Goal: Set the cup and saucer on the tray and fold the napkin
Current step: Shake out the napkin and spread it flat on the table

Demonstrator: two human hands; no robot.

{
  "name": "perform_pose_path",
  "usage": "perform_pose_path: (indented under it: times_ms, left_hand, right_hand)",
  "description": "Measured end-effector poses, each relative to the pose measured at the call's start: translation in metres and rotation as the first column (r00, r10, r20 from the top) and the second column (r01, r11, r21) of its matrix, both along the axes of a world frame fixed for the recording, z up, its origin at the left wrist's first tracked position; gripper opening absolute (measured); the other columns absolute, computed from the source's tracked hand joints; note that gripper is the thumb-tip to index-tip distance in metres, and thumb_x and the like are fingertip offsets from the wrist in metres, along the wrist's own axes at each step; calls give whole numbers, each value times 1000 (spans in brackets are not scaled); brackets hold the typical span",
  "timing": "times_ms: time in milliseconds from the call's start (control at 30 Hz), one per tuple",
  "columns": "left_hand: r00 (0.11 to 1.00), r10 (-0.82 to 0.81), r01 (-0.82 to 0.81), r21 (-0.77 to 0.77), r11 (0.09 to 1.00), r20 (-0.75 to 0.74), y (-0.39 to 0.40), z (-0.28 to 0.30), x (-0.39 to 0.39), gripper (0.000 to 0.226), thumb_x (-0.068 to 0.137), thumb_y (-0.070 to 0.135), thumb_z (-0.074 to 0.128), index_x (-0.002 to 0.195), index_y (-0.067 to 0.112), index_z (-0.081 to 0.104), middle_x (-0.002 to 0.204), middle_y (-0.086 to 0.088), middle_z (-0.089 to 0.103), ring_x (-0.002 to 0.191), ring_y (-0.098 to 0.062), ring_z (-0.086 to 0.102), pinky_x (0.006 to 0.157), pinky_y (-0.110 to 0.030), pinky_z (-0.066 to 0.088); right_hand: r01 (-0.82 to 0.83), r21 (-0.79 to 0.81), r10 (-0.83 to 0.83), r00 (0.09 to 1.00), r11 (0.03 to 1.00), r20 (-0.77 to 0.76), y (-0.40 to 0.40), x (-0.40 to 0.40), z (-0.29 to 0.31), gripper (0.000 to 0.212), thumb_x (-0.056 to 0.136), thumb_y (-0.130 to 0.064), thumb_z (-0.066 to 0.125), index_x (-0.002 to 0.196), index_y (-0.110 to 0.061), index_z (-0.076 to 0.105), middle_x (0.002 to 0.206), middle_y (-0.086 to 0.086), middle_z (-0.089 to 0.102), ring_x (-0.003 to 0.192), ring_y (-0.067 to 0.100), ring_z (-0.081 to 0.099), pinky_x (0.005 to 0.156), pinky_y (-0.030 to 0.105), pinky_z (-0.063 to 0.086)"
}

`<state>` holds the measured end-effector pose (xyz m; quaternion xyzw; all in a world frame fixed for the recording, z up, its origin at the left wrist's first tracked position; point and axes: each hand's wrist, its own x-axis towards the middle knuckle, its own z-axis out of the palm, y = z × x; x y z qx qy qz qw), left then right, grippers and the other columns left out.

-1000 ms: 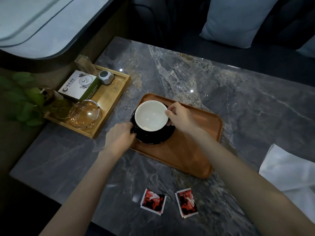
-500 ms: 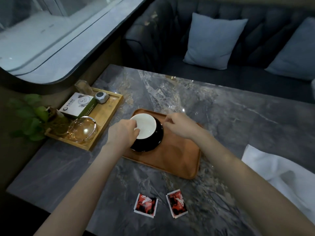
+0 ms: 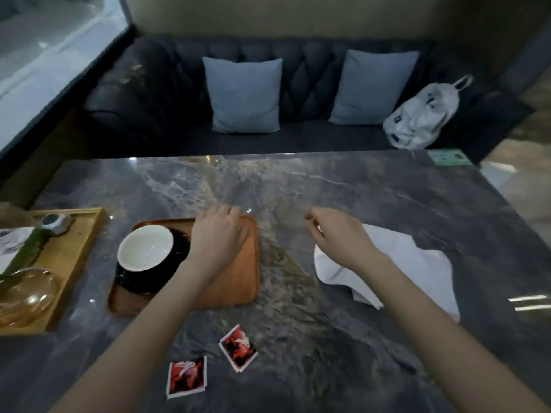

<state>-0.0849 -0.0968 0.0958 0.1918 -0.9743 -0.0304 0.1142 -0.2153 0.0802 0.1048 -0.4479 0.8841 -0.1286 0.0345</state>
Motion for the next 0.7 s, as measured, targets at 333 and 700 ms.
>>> perform_pose_path:
  times_ms: [333,700]
  left_hand:
    - [928,-359,332,218,918,97,106,-65,-62,63,94,41,40,147,16,14,155,-5,19,140,-22,21,108,-38,25]
    - [883,-468,446,279,851,16,163,-122,-78,32,69,15,67,101,11,66,99,-8,70,80,-26,68,60,-29,53]
  right_hand:
    - [412,-8,-412,911,911,20,120,-17,-59,49,94,-25,44,139,-7,34,139,11,45,125,28,42,104,38,33]
    - [402,32,-403,908,915,117,145,-20,-114,38,86,-13,52,124,-10,50,123,8,55,113,27,48,93,35,39]
